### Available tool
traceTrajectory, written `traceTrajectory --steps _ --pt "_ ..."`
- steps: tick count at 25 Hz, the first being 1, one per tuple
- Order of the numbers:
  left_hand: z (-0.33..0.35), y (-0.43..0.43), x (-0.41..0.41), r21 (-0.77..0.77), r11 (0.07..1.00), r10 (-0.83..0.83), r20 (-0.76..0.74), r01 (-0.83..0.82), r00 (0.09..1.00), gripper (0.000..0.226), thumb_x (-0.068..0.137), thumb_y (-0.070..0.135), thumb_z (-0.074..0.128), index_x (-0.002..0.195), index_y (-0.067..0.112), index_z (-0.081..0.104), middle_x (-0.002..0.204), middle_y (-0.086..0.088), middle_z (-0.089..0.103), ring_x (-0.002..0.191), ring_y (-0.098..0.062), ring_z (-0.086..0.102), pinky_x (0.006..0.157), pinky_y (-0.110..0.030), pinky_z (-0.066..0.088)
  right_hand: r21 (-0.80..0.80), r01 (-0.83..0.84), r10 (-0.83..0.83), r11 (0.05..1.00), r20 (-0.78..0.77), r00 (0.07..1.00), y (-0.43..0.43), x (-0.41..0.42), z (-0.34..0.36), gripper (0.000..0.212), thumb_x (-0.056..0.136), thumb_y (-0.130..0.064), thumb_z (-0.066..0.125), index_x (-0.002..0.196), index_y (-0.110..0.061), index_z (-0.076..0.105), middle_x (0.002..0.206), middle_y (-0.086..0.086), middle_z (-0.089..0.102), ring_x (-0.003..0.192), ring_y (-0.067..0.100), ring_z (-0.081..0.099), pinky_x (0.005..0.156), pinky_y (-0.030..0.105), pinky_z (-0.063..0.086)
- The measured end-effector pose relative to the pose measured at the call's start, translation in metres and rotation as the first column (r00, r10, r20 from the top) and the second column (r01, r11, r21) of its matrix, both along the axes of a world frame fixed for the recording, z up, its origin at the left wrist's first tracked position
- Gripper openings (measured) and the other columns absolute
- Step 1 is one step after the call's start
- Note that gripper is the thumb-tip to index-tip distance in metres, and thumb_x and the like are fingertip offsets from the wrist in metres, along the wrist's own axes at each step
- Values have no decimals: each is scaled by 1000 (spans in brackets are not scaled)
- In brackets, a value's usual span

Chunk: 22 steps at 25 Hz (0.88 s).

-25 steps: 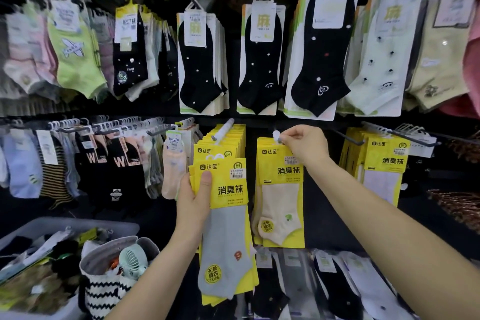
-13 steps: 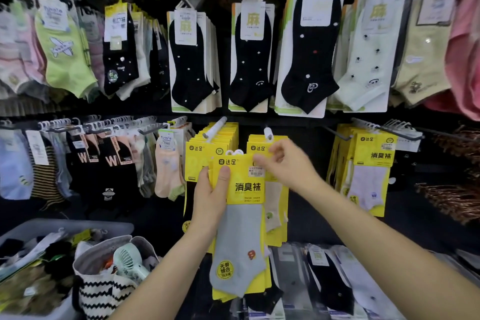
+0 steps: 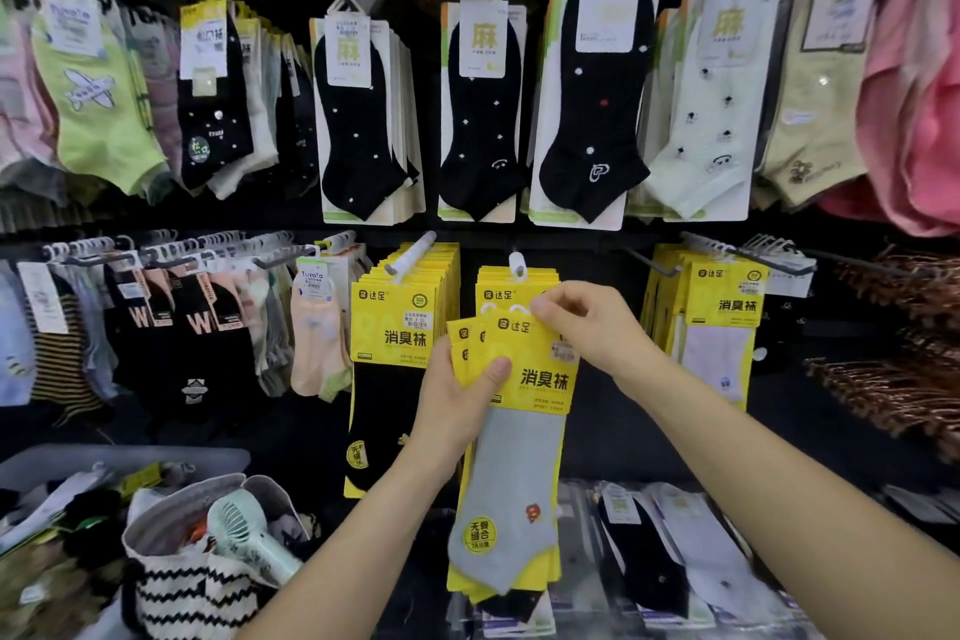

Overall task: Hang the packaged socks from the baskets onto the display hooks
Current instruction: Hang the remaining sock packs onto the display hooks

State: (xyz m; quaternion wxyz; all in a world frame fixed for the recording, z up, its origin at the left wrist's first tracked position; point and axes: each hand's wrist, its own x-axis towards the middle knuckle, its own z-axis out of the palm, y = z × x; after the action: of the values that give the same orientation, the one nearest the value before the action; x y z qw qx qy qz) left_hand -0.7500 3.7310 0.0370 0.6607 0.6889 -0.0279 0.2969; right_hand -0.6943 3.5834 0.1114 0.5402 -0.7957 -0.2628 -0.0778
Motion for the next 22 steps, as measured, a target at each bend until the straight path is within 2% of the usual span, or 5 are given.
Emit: traceTrajectory --steps 5,10,14,18,22 --pt "-4 4 -1 -68 996 -51 12 52 999 16 89 30 58 104 32 52 108 6 66 98 -11 65 82 -31 55 -85 40 -35 996 58 998 4 3 14 22 90 -24 59 69 -18 62 79 10 62 73 20 53 70 36 47" --pt "-7 10 1 -240 963 -120 29 123 992 13 94 33 52 105 38 53 99 19 70 89 -1 68 64 -19 55 -107 91 -76 990 142 987 18 8 17 21 89 -28 60 70 -21 64 79 4 67 72 17 56 70 35 51" --pt "-12 30 2 -313 950 -33 -30 22 999 53 91 42 54 138 23 38 139 1 50 124 -19 52 100 -45 45 0 149 -148 989 138 979 22 17 21 23 87 -29 61 64 -25 62 69 -7 60 64 7 52 61 24 43" --pt "-19 51 -6 -276 961 54 60 -36 997 16 94 29 52 110 31 57 110 6 69 99 -12 67 76 -29 54 96 204 -212 974 86 973 26 30 32 24 85 -28 65 60 -27 62 68 -10 61 65 6 54 59 22 42" --pt "-28 68 -21 -215 973 98 76 -80 992 12 93 28 52 101 33 60 98 11 72 91 -11 69 66 -23 56 53 228 -230 972 56 971 36 35 33 27 82 -29 68 56 -28 62 65 -12 60 63 5 54 53 21 41"
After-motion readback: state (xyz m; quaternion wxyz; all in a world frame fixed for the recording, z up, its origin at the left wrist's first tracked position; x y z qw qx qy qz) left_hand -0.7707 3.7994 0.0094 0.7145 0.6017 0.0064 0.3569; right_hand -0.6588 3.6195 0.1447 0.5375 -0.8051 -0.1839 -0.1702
